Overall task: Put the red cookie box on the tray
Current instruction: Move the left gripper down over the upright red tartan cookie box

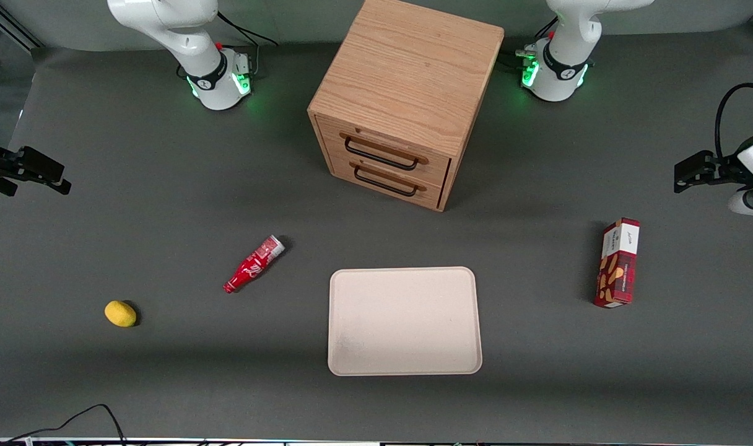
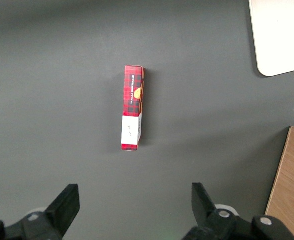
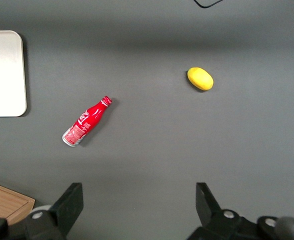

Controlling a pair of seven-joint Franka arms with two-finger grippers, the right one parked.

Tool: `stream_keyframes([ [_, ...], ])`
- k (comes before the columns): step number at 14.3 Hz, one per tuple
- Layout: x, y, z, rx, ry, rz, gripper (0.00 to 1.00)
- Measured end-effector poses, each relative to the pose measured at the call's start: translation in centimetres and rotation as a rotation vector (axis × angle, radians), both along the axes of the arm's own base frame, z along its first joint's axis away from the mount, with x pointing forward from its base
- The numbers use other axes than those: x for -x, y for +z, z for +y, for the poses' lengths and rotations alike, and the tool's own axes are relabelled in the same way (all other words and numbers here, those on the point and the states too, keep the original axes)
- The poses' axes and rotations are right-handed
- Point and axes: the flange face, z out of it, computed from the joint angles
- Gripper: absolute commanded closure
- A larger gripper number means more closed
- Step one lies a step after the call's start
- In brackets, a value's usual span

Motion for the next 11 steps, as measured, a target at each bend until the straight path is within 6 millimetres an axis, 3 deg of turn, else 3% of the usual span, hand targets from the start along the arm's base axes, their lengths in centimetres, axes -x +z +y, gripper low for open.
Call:
stream_keyframes([
  [7,-1.0,-1.1,0.5,0.019,0.014,0.029,0.00],
  [9,-1.5,-2.7,1.3,0.028,0.015,0.063,0.00],
  [11,-2.7,-5.6,2.1,0.031,-0.003,0.111,0.00],
])
